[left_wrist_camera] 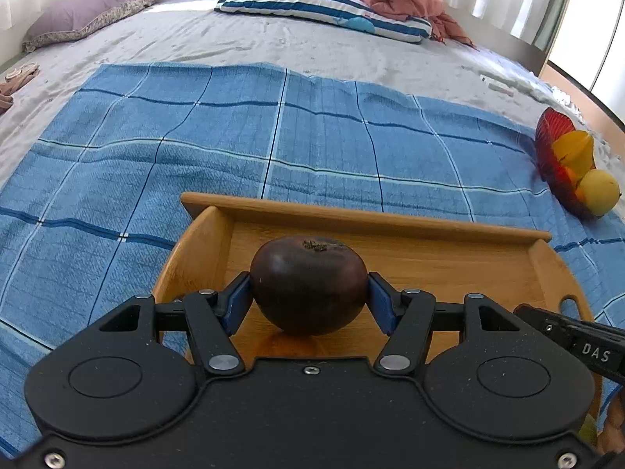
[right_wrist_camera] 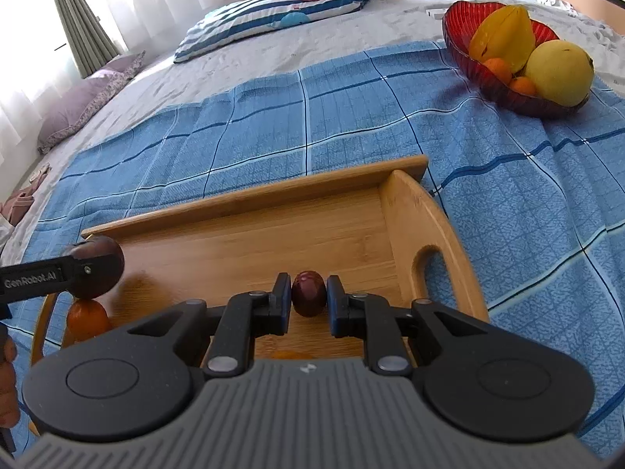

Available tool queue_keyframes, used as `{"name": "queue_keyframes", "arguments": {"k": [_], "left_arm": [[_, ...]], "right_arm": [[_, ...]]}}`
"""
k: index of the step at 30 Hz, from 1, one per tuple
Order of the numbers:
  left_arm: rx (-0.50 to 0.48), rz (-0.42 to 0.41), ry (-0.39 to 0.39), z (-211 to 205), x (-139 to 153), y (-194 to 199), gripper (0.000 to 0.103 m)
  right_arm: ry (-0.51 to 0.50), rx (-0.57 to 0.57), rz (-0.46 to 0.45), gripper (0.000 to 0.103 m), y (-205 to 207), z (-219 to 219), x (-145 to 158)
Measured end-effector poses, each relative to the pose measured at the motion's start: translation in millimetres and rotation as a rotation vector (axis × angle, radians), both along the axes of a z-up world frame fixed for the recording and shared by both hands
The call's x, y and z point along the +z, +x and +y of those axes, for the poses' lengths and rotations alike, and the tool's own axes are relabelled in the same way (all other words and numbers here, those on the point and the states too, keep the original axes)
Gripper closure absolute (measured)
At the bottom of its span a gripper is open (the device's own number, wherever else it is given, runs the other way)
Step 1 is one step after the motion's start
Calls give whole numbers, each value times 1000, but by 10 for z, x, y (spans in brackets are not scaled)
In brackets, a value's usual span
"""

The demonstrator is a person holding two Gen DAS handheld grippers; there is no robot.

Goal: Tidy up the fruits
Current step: 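Open the left tool to set the persimmon on the tray while the right tool releases the date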

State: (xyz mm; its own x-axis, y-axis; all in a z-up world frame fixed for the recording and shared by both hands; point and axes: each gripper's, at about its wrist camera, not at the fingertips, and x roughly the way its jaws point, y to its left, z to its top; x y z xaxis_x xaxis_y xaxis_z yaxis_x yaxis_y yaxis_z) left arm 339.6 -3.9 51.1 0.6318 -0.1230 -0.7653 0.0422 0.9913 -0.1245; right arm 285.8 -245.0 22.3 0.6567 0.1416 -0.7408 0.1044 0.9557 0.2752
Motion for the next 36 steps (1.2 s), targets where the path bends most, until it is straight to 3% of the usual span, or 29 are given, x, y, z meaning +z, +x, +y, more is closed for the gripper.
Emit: {"name": "queue_keyframes", "arguments": {"k": [14, 16, 18, 21, 28, 36], "left_arm": [[-11, -14, 23, -41, -54, -14, 42], [-9, -13, 23, -39, -53, -14, 42], [-8, -13, 22, -38, -52, -15, 42], [-8, -20, 26, -42, -36, -35, 40], [-22, -78, 51, -61, 110, -185, 23], [-42, -155, 74, -81, 301, -525, 12]], "right_arm": [[-19, 12, 5, 79, 24, 4, -27], [-16, 10, 5, 75, 20, 6, -28], [-14, 10, 4, 64, 18, 4, -29], [-8, 10, 1, 63, 4, -6, -30], [-12, 6, -29, 49, -92, -68, -10], [-12, 14, -91, 31, -322, -132, 124]]}}
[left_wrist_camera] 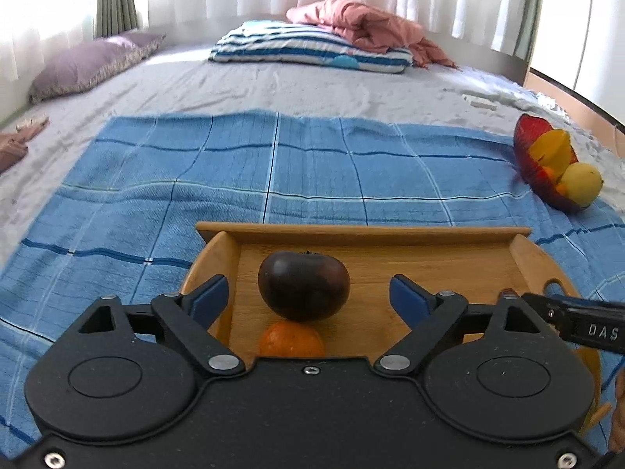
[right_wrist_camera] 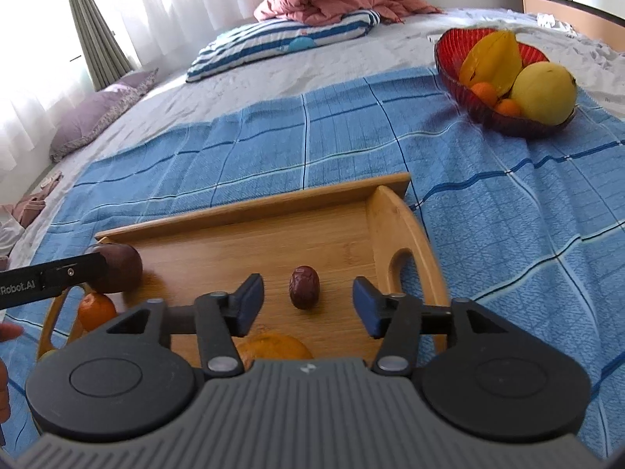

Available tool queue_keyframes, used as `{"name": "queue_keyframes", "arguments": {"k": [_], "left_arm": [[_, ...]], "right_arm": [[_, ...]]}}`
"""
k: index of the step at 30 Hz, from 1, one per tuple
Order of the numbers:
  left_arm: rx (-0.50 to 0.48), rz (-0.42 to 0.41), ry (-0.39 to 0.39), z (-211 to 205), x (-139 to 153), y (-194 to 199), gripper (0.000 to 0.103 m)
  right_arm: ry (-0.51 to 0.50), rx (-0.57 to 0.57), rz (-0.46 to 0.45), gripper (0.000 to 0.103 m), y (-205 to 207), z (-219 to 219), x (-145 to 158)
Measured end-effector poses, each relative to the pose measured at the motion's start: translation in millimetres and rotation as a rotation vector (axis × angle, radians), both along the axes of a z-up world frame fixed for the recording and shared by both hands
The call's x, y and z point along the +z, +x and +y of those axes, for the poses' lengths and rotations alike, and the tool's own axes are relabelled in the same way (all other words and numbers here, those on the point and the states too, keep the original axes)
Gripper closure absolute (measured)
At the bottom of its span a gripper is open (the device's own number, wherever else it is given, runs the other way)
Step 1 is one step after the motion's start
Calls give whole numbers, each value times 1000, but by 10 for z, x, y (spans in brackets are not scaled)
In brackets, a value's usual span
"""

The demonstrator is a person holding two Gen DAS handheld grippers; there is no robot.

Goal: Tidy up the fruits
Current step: 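Open the left tool to set the persimmon on the tray while the right tool releases the date, then move both tools back to the remaining dates beside the tray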

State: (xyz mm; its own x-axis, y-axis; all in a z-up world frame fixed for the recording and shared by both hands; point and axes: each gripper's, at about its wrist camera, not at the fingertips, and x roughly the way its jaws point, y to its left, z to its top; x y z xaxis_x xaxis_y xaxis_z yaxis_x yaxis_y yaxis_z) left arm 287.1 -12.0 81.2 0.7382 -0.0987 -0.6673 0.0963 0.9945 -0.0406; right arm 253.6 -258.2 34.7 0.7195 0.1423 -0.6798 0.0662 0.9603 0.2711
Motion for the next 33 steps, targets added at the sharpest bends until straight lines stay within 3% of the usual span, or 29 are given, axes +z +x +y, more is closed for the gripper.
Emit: {"name": "queue_keyframes", "arguments": {"k": [6, 20, 33], "left_arm": [[-20, -26, -19, 32, 96, -351, 6], [-44, -80, -59, 98, 117, -1122, 4], [-75, -102, -86, 96, 94, -1565, 2]], "right_arm": [[-28, 0, -55, 22, -221, -28, 101], [-133, 43, -170, 13, -787, 89, 191], [-240, 87, -255, 4, -1258, 255, 165]]}}
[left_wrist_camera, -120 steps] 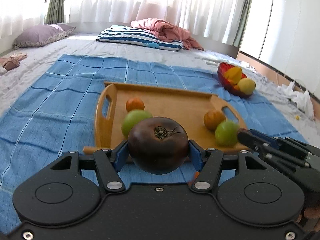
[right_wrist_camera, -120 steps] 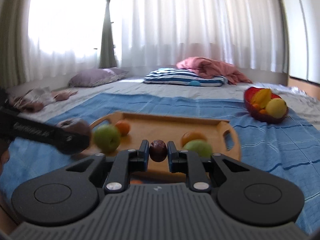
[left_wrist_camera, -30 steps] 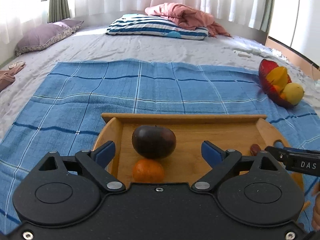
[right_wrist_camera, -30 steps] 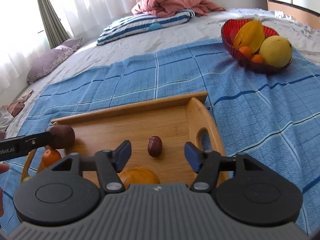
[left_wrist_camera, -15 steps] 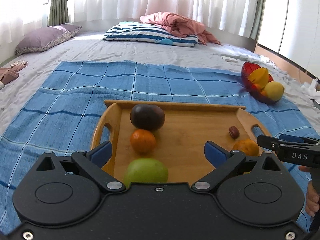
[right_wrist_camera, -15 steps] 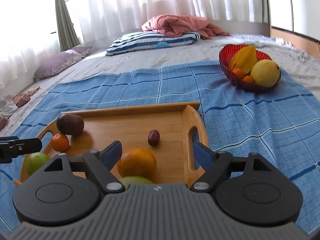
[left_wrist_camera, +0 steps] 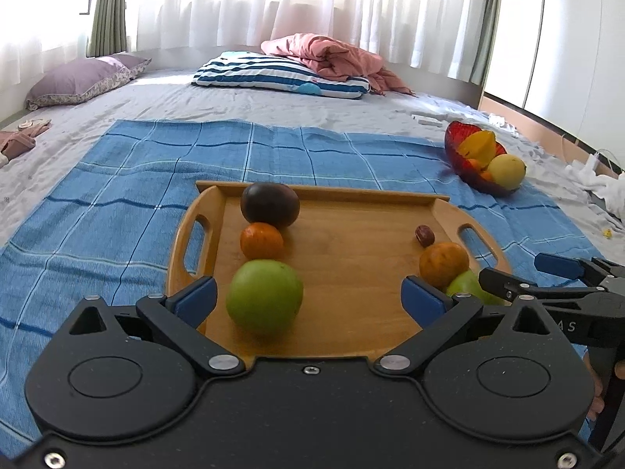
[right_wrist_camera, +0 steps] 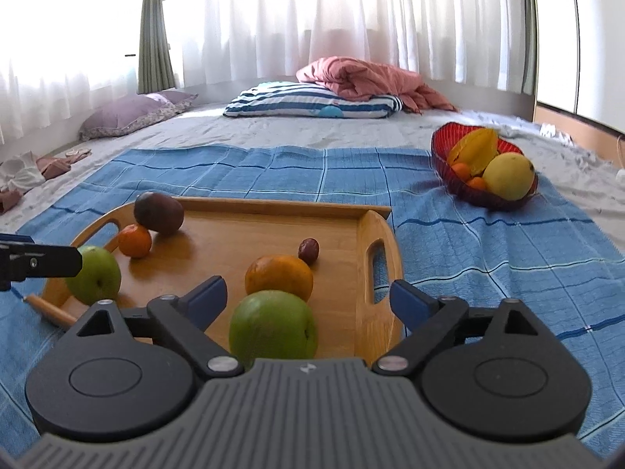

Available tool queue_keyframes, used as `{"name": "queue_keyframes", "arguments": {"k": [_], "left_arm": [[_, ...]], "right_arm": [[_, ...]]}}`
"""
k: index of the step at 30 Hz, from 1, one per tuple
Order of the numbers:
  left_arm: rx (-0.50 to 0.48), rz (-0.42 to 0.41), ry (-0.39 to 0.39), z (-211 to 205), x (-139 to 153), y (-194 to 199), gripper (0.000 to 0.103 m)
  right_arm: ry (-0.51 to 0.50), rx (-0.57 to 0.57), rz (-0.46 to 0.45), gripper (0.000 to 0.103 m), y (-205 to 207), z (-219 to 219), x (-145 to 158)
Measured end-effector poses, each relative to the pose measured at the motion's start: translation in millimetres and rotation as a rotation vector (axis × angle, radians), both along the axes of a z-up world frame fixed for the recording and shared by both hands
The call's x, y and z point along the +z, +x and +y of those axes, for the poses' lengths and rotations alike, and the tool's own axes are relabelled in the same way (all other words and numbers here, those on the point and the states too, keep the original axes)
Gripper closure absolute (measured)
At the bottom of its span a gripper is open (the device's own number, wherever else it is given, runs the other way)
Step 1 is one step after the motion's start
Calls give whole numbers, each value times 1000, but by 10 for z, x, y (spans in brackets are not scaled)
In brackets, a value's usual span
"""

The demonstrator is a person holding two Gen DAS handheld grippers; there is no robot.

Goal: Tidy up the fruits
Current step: 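Move both tools back to the remaining dates beside the tray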

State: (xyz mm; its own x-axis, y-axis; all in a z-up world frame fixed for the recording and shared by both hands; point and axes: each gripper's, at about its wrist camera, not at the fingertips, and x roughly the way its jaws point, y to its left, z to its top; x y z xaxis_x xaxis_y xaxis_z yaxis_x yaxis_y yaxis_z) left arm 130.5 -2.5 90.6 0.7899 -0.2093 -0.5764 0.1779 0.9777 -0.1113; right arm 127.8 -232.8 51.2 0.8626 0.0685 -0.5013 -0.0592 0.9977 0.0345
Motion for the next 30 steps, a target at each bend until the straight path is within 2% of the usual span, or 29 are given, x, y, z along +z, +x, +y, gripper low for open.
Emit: {"name": "queue_keyframes", "arguments": {"k": [10, 18, 30], "left_arm": [[8, -4, -17, 21, -99, -253, 2], [25, -20, 4, 4, -214, -426, 1], [43, -42, 15, 20, -412, -624, 1]], "right_arm": [[-57, 32, -47, 0, -289, 103, -65], [-53, 26, -50, 0, -441, 101, -181], [-110, 39, -124, 0, -727, 150, -271]]}}
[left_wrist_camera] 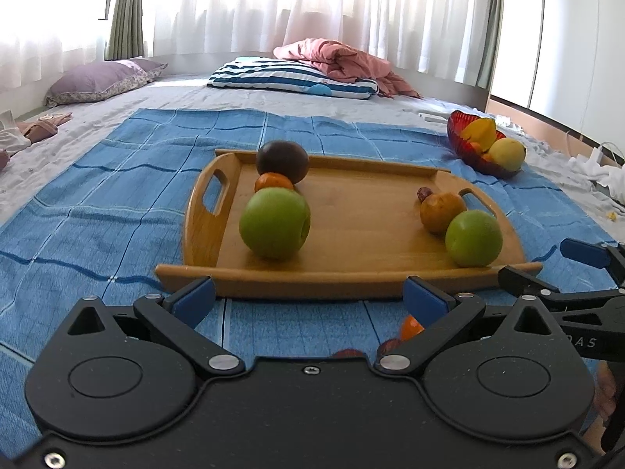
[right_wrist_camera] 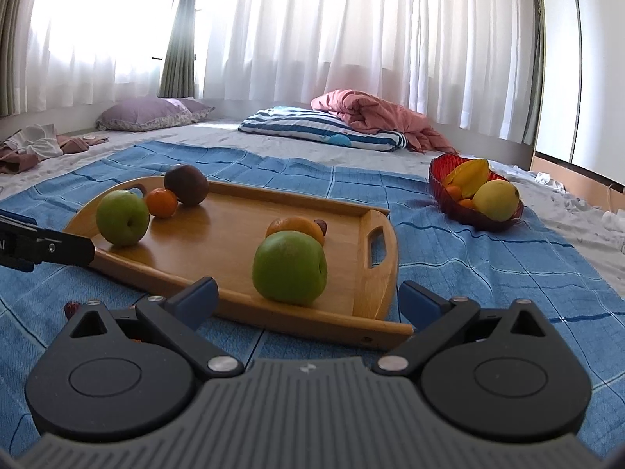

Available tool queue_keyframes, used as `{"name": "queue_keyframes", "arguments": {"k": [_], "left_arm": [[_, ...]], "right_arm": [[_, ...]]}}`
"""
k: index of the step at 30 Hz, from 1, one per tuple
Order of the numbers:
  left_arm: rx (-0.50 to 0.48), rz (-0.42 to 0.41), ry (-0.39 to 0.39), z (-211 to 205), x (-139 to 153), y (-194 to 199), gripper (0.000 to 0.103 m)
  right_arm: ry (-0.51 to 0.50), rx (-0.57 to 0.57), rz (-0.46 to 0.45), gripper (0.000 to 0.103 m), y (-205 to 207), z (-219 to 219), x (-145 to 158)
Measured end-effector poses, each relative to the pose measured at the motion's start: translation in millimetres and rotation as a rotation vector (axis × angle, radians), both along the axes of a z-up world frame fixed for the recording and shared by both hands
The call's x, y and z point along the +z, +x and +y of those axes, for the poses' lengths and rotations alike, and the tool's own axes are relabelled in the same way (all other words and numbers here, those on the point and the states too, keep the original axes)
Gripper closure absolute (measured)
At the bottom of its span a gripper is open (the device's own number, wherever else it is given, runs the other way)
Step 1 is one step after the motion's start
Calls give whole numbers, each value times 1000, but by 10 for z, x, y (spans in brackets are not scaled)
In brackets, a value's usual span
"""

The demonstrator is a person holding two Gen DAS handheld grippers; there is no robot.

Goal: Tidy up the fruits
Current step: 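Move both tools back to the remaining dates beside the tray, then close the left tool on a red date while the right tool grasps another date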

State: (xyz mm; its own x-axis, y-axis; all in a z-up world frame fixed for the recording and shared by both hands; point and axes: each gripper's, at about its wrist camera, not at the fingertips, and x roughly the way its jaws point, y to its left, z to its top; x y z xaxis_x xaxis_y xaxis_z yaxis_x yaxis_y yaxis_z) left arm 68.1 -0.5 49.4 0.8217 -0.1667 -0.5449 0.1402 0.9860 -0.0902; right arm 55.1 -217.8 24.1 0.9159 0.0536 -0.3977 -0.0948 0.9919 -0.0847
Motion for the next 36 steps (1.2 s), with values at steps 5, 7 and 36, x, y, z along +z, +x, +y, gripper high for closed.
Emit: {"name": "queue_keyframes", "arguments": {"k": [5, 7, 36], "left_arm": [[7, -1, -16, 17, -90, -73, 1], [8, -3, -13, 19, -134, -109, 1], [26, 8, 47, -135, -453, -284, 17]], "right_arm": [[18, -16, -10, 0, -82, -25, -73], [25, -26, -12, 0, -108, -36, -105], [66, -104, 35, 0, -85, -100, -390]]}}
